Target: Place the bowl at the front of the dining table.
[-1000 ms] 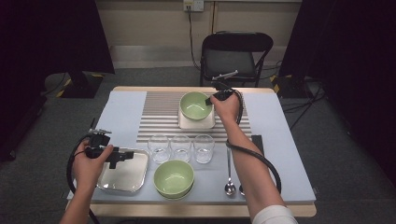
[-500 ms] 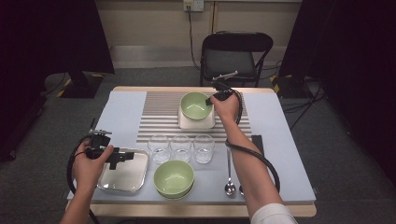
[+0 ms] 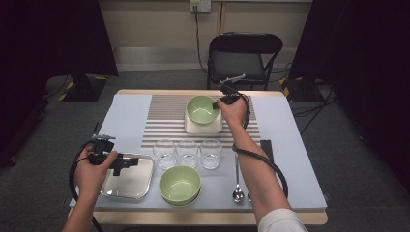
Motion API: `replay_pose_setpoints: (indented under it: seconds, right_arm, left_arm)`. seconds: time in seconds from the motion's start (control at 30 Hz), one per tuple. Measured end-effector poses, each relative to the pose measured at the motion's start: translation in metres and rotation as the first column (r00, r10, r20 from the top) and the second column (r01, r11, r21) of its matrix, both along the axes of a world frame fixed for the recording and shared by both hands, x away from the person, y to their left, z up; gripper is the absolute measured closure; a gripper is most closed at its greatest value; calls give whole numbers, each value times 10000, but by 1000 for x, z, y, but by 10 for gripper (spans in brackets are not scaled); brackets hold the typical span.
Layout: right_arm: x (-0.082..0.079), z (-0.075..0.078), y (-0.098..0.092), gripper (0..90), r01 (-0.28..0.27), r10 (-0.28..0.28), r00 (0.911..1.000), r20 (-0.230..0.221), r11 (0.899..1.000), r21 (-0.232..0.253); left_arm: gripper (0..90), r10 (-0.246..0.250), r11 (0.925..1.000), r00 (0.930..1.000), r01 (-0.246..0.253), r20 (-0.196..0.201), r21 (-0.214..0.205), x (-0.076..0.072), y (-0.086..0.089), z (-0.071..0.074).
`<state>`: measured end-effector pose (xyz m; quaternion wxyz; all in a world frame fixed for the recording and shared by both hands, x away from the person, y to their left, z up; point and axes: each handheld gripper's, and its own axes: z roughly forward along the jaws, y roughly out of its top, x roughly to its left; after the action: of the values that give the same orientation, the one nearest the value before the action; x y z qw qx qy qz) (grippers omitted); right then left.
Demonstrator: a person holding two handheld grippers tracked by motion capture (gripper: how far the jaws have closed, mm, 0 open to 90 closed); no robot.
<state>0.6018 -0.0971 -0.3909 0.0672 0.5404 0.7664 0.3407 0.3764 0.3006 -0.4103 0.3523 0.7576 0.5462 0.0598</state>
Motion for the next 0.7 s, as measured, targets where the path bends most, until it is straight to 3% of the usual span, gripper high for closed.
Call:
replay_pose_setpoints:
  seconds: [0.7]
  right_arm:
    - [3,-10,-1,846,137,-138,9999,-88,9999,-21]
  left_arm:
    - [230,-11,10000,10000,11,-58,-30,0,1,-1]
